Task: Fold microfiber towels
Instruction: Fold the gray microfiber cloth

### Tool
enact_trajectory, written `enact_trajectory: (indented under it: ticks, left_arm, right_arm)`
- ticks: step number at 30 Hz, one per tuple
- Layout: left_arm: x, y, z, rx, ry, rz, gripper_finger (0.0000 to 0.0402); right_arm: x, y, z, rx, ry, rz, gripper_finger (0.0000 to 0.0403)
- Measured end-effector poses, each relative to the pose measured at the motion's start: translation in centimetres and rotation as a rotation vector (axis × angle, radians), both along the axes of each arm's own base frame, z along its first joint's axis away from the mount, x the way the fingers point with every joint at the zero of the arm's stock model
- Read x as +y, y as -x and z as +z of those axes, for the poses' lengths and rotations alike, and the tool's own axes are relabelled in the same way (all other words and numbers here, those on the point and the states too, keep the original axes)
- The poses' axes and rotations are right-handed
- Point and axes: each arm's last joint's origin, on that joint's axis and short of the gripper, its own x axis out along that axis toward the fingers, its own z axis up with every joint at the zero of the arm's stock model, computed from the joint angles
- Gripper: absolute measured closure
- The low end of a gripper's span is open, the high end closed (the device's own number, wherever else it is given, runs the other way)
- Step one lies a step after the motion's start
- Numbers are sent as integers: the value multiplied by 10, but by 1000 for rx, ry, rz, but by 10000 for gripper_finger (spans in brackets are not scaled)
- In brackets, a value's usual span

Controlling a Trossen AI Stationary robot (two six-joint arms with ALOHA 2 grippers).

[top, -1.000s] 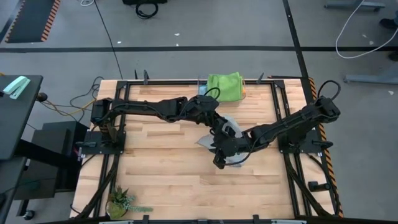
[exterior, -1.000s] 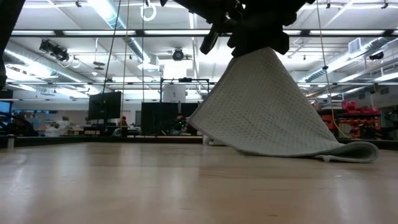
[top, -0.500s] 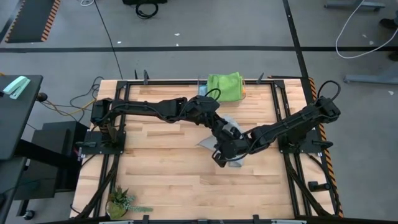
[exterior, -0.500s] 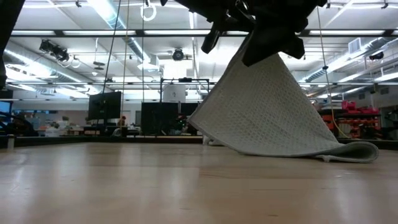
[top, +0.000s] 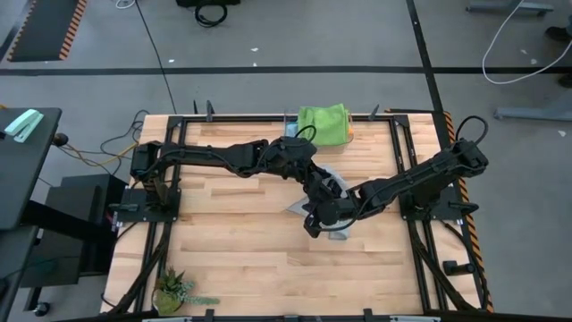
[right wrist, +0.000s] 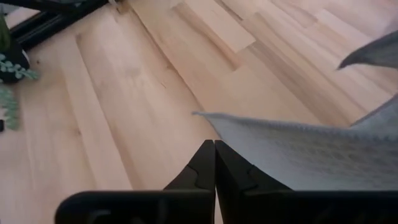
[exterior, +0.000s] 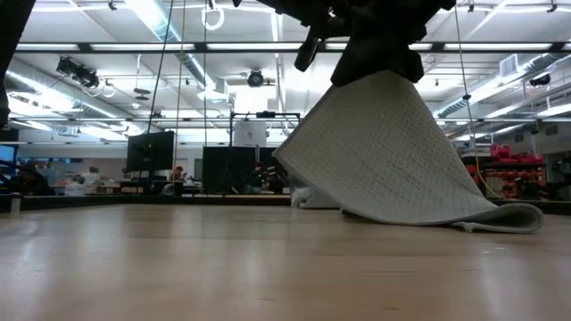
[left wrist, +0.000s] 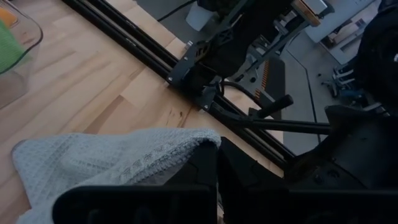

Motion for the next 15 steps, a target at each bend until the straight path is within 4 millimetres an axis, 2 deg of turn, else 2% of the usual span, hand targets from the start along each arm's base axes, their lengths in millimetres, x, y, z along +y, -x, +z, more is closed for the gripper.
enact_trajectory:
  ticks: [4,15]
  left_arm:
    - [0,0,0,-5,-20,-8,392]
    - [-1,0,1,-12,-32,-22,390]
  right_arm:
    - [0,2,-1,23,11,4,399]
    - [15,9,-2,39,34,47,398]
